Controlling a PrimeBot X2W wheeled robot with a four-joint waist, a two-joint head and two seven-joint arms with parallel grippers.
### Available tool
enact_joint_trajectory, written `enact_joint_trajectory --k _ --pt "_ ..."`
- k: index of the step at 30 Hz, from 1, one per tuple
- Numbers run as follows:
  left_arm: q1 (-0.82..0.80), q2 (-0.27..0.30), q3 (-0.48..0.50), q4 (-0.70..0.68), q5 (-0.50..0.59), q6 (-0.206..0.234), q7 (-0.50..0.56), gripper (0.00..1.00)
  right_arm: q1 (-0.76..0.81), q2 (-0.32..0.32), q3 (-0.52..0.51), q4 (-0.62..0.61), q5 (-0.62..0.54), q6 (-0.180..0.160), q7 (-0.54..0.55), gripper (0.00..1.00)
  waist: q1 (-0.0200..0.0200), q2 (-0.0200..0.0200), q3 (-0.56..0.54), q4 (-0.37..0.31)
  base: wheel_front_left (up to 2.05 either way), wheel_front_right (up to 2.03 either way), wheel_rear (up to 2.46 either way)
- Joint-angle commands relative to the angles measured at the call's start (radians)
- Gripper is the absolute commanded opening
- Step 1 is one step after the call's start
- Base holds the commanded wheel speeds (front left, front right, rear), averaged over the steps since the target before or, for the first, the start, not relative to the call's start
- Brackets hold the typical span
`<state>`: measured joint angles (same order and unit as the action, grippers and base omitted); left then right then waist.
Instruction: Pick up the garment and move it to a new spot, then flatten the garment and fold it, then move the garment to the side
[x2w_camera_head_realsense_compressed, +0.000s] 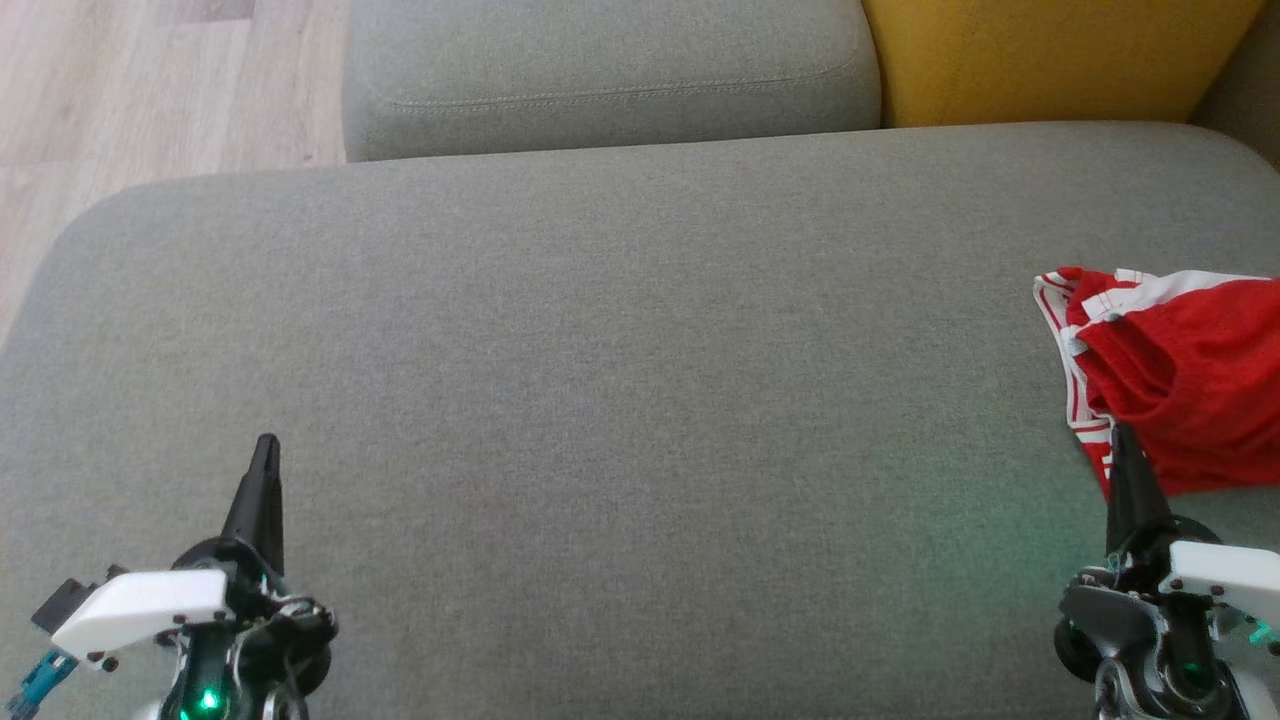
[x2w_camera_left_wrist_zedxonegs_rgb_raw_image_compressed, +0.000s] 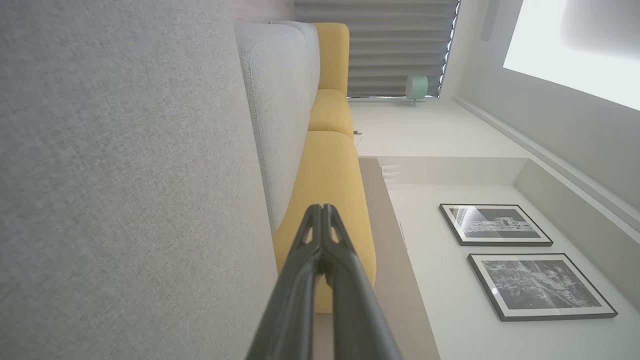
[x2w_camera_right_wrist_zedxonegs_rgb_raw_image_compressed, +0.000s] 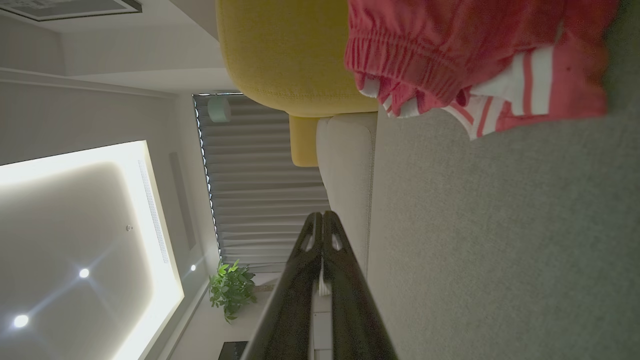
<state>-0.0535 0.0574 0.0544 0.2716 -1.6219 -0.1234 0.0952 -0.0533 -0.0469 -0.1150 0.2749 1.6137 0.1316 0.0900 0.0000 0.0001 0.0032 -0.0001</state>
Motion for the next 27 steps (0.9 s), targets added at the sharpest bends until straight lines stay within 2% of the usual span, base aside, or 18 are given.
enact_joint_trajectory --k 1,27 --pt "-0.053 0.006 0.041 -0.027 -0.002 -0.007 0.003 0.0 -0.053 -0.015 0.017 -0.031 0.008 -0.001 0.01 0.0 0.0 -0.0001 0.0 0.0 0.0 0.0 0.0" --pt "-0.053 0.002 0.047 -0.027 0.003 -0.007 0.008 0.0 -0.054 -0.012 0.012 -0.031 0.004 -0.001 0.014 0.0 0.0 -0.0001 0.0 0.0 0.0 0.0 0.0"
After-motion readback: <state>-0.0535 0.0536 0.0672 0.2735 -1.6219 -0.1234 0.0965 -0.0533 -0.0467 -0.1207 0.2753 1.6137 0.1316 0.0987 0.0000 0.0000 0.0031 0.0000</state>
